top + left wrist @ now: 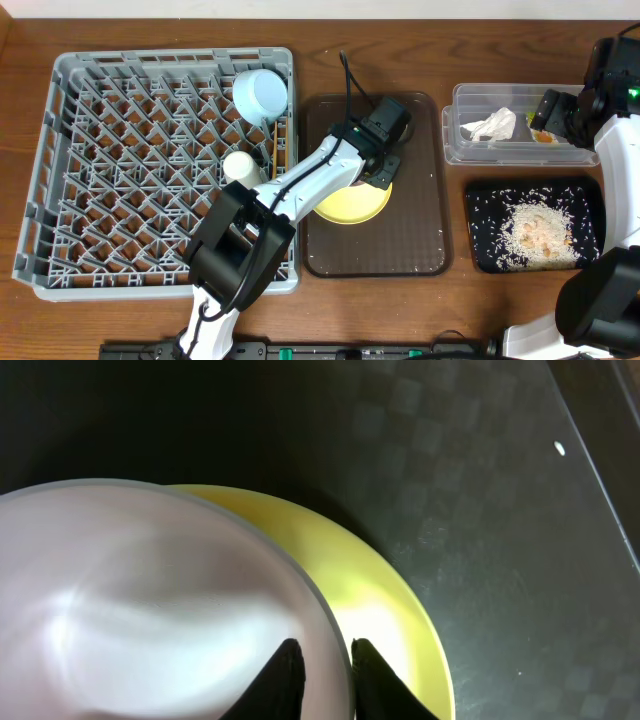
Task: Sort waste into correct bins and load items into the dishwasher rack
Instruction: 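Grasp the pink bowl rim with the left gripper and lift, then place the pink bowl in the rack beside the blue bowl and release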
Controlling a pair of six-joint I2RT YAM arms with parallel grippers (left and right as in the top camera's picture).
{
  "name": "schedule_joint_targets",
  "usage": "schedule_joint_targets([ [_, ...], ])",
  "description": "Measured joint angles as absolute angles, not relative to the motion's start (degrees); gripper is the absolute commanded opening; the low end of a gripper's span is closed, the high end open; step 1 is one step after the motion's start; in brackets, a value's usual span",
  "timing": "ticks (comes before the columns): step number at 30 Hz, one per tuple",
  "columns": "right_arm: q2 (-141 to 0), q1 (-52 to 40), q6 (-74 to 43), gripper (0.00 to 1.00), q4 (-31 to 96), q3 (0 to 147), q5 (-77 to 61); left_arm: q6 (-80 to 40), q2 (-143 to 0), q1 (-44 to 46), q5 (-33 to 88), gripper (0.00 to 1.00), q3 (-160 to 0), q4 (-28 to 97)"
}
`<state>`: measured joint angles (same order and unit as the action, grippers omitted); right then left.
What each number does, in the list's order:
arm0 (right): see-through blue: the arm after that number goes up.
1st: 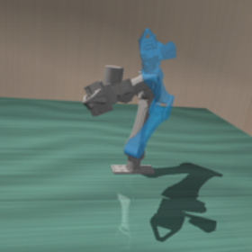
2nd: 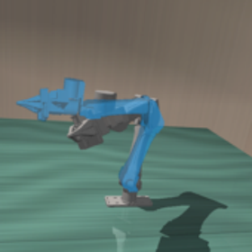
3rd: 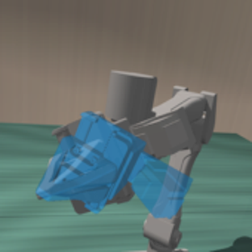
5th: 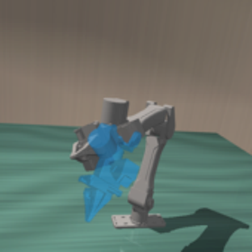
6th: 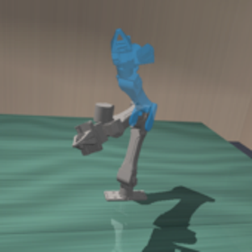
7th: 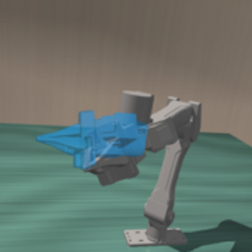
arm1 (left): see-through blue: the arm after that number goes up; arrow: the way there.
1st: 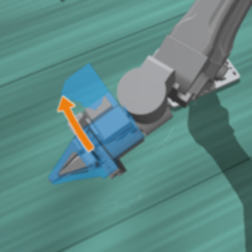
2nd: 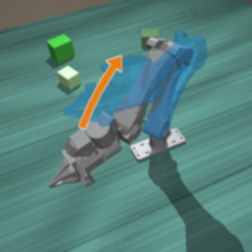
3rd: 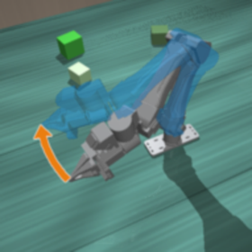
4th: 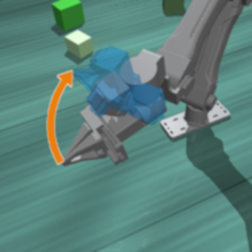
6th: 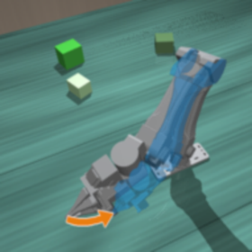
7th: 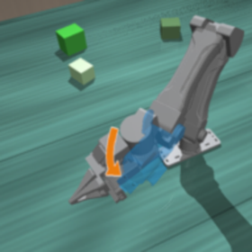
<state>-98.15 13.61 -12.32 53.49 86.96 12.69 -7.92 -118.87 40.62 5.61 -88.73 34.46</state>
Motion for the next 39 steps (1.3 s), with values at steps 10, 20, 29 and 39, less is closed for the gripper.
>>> schedule_joint_targets([
  [10, -98.1, 13.6, -12.3, 0.99, 53.5, 87.0, 12.7, -7.9, -118.9, 40.6, 5.6, 0.15, -88.7, 37.7],
  [20, -98.1, 13.6, -12.3, 0.99, 53.5, 87.0, 12.7, -7.7, -116.7, 39.8, 5.8, 0.06, -88.8, 37.4],
  [29, -98.1, 13.6, -12.3, 0.99, 53.5, 87.0, 12.7, -10.0, -98.7, 30.2, 14.9, 0.06, -91.5, 37.3],
  [39, -98.1, 13.6, -12.3, 0.99, 53.5, 87.0, 12.7, -19.2, -98.3, 3.9, 51.6, 0.06, -93.1, 37.4],
])
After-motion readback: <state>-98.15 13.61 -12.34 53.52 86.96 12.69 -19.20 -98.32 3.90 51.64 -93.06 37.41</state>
